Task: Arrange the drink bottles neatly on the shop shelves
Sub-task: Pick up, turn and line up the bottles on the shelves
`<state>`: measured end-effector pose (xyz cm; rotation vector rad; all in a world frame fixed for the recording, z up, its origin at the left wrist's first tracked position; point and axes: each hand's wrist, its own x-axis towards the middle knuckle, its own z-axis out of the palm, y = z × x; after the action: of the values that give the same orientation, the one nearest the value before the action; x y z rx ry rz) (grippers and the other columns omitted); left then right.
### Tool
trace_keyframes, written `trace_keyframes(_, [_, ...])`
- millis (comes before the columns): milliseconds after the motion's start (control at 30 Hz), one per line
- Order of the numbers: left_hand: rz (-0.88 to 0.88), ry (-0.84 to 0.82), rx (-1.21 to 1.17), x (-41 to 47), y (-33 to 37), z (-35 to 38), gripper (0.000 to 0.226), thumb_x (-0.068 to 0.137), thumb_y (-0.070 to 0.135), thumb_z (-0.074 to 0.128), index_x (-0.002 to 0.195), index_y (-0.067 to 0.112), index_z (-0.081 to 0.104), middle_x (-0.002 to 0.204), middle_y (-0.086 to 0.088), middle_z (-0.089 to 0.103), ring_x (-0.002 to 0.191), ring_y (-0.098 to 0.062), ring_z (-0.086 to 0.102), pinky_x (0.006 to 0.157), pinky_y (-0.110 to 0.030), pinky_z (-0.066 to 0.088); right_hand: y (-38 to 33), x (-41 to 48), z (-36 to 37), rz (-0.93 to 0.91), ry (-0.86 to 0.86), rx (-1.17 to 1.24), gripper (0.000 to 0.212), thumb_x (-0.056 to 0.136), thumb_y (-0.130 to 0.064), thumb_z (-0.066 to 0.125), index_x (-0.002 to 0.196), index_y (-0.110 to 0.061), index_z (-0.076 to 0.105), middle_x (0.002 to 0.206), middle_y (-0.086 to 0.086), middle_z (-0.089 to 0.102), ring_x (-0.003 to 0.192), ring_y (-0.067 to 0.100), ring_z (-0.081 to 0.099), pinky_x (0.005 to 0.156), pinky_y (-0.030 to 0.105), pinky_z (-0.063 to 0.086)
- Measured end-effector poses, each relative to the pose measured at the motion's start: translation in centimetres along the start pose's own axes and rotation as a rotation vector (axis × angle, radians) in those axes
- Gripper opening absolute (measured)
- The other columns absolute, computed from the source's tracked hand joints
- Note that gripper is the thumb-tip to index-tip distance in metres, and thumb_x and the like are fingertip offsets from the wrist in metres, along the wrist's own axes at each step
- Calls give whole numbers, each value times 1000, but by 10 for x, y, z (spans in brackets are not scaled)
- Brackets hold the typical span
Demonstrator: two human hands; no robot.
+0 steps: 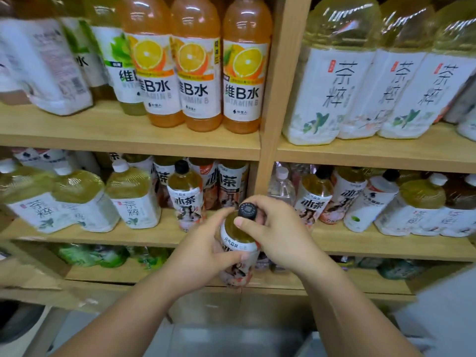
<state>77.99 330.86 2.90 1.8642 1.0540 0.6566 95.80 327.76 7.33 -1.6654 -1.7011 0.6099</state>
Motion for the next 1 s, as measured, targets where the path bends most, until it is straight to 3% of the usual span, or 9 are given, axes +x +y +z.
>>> trace_keyframes(133, [-31,-2,12,11,-21,-31,84,82,27,84,147,46,34,68,15,69,56,1,59,55,-18,47,-22,23,25,31,33,-1,9,92,-30,71,100,-28,68,74,-13,55,68,1,49,61,19,36])
trace_keyframes(233, [-48,-8,40,24,-29,-44,82,87,30,79,151,46,31,63,5,64,56,-2,59,53,-17,45,-30,44,41,63,64,-42,9,93,-27,70,102,-26,67,73,-12,55,66,2,49,60,22,35])
trace_keyframes(333, [-65,-5,73,40,-38,-51,84,89,33,77,156,40,27,76,5,67,65,-6,65,58,-22,50,-32,63,55,110,78,-121,17,95,-26,68,110,-18,67,81,-8,58,73,11,52,63,27,36])
trace_keyframes(400, [-75,-11,76,50,-41,-53,81,90,36,75,156,39,29,90,1,72,80,-18,71,70,-35,60,-30,71,61,150,95,-175,23,96,-28,66,116,-16,66,88,-3,59,78,15,52,59,25,34])
trace_keyframes(467, [-85,-5,82,57,-42,-52,77,91,36,73,155,37,30,86,0,71,77,-24,71,73,-43,61,-28,77,64,194,115,-212,30,97,-30,65,123,-14,64,97,3,62,83,18,53,60,26,35])
trace_keyframes(533, [-88,3,105,62,-42,-49,76,94,35,70,157,34,27,94,-2,70,74,-20,69,72,-39,60,-27,83,66,230,125,-250,33,98,-31,64,125,-12,63,98,4,63,86,19,55,69,28,39])
trace_keyframes(667, [-73,24,180,67,-42,-42,73,99,36,62,160,23,24,129,-13,61,94,-24,65,77,-35,50,-30,93,67,310,138,-257,26,99,-31,61,114,-10,67,94,5,68,89,25,65,80,38,55])
trace_keyframes(867, [-22,58,220,80,-37,-34,29,100,16,55,127,6,49,117,-15,50,100,-33,57,78,-41,47,-39,107,68,410,114,-387,23,102,-25,54,105,-7,68,100,12,68,93,31,65,72,29,44])
trace_keyframes(1000, [-21,15,295,90,-31,-35,28,94,7,55,121,4,53,120,-18,50,102,-38,57,85,-51,51,-48,111,69,447,73,-493,27,105,-16,43,114,-3,66,115,16,64,111,34,61,83,31,44])
